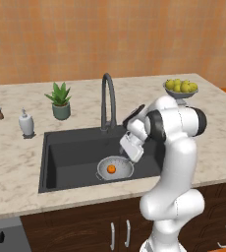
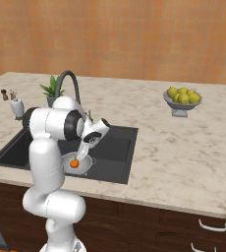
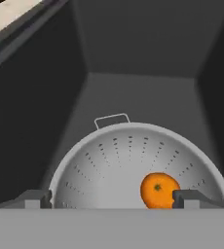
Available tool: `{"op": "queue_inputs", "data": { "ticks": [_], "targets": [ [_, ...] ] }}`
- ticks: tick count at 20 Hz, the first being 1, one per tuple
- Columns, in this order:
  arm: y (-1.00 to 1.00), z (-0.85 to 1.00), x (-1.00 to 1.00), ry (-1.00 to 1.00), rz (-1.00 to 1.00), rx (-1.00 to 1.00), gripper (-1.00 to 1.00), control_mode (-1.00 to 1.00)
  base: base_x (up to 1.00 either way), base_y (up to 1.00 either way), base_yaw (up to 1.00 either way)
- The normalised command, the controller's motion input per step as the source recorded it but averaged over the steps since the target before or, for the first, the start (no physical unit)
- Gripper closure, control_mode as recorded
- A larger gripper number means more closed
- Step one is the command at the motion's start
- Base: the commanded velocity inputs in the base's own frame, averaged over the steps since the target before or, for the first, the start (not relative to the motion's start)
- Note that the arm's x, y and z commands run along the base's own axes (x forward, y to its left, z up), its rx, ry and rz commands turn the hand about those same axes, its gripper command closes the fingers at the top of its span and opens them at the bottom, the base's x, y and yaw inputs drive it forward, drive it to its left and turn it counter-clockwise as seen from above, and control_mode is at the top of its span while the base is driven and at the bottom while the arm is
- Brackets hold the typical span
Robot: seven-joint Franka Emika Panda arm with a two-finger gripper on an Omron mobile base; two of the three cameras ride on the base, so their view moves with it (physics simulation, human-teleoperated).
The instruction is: Put the colander in the sink, put the tangerine in the colander, and turn on the sink faucet and pour water over the colander.
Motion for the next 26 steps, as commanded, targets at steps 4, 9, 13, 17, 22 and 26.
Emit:
{"op": "queue_inputs", "data": {
  "ticks": [4,9,13,17,22,26],
  "targets": [
    [-0.23,0.75,-0.25,0.00,-0.19,0.04,-1.00,-1.00,0.00,0.00,0.00],
    [-0.18,0.78,-0.16,0.00,-0.22,0.01,-1.00,-1.00,0.00,0.00,0.00],
    [-0.18,0.74,-0.14,0.00,-0.27,0.06,-1.00,-1.00,0.00,0.00,0.00],
    [-0.17,0.51,-0.30,-0.16,-0.16,0.12,-1.00,-1.00,0.00,0.00,0.00],
    [-0.07,0.45,-0.01,-0.22,-0.01,0.17,-1.00,-1.00,0.00,0.00,0.00],
    [-0.15,0.42,0.24,-0.11,0.00,0.19,-1.00,-1.00,0.00,0.00,0.00]
  ]
}}
